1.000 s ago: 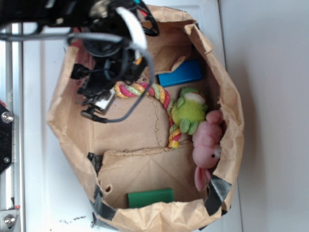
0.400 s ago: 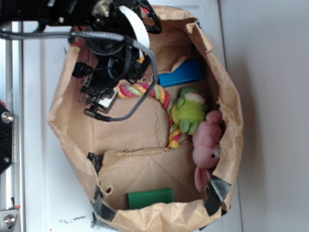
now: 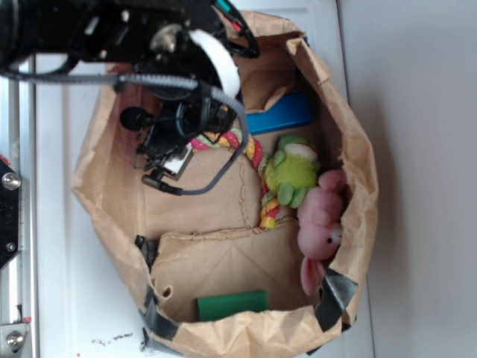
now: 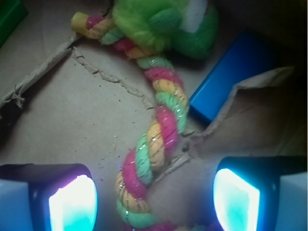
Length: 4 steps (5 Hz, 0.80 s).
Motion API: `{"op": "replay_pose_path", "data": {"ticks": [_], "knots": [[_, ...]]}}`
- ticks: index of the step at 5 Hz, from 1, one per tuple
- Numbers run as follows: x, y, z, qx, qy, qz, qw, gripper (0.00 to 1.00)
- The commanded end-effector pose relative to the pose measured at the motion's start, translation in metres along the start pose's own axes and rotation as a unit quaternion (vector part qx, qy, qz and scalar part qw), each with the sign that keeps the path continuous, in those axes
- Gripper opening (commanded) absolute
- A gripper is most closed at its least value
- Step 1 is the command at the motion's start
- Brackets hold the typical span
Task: Grab the multicolored rope.
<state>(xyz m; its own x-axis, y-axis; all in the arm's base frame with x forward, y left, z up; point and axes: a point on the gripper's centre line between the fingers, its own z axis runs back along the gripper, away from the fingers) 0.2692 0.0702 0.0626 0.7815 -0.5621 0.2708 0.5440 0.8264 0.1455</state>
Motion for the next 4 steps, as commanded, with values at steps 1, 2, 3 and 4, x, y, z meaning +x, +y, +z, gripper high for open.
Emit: {"op": "replay_pose_path", "data": {"ticks": [1,2,3,4], "knots": [[0.003,-0.017,-0.003,0.009,-0.001,-0.027,1.0,1.0],[0.002,-0.018,-0.001,0.005,0.001,-0.027,1.0,1.0],[0.005,-0.021,-0.008,0.007,0.011,-0.029,1.0,1.0],[0.008,-0.025,-0.015,0.01,0.017,-0.033,0.999,1.0]]}}
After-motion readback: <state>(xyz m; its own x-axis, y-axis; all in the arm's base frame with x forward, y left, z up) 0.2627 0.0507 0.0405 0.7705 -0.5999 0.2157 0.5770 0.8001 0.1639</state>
